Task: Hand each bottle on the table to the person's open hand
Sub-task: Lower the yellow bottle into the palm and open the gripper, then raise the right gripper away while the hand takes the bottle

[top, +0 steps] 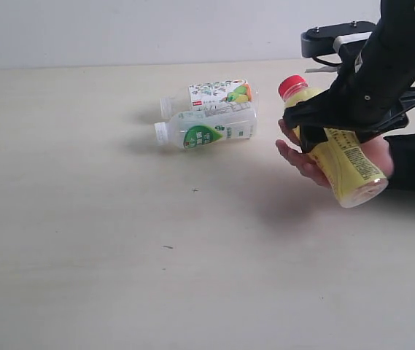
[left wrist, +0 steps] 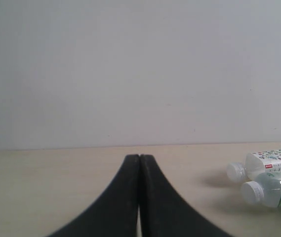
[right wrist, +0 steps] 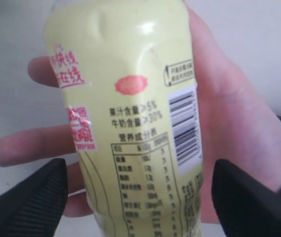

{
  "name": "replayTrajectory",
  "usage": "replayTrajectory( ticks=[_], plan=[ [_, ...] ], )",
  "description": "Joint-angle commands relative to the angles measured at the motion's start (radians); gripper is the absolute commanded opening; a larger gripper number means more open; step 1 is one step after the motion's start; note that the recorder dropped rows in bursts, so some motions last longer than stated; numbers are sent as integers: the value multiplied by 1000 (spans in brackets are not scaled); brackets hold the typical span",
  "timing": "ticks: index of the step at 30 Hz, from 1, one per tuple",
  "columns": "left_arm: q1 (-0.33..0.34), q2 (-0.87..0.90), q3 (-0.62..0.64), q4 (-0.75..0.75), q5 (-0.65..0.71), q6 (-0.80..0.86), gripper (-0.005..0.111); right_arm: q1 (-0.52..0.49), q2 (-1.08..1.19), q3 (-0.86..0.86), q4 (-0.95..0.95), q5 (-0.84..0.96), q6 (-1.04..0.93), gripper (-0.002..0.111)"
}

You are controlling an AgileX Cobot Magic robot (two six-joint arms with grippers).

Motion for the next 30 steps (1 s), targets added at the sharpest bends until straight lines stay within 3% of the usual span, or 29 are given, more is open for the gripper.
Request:
replayTrajectory(
  ticks=[1, 9, 13, 18, 19, 21, 22, 30],
  plan=[
    [3, -4, 2, 0, -1, -5, 0, -3, -36, -16, -12, -22, 7, 76],
    [3, -4, 2, 0, -1, -5, 0, -3, -148, -16, -11, -11, -39, 76],
    [3, -4, 2, 0, -1, -5, 0, -3, -247, -16, 9, 44, -118, 70],
    [3, -4, 2, 0, -1, -5, 0, -3, -416, -14, 40, 156, -220, 40],
    [3, -4, 2, 0, -1, -5, 0, -3, -497, -14, 75, 217, -267, 24],
    [3, -4, 2, 0, -1, -5, 0, -3, -631, 19, 144, 269, -338, 4],
    [3, -4, 2, 0, -1, -5, 0, -3, -670, 43, 167, 269, -353, 0],
    [3, -4, 2, 0, -1, -5, 0, -3, -1071, 326, 293, 179, -435, 0]
  ],
)
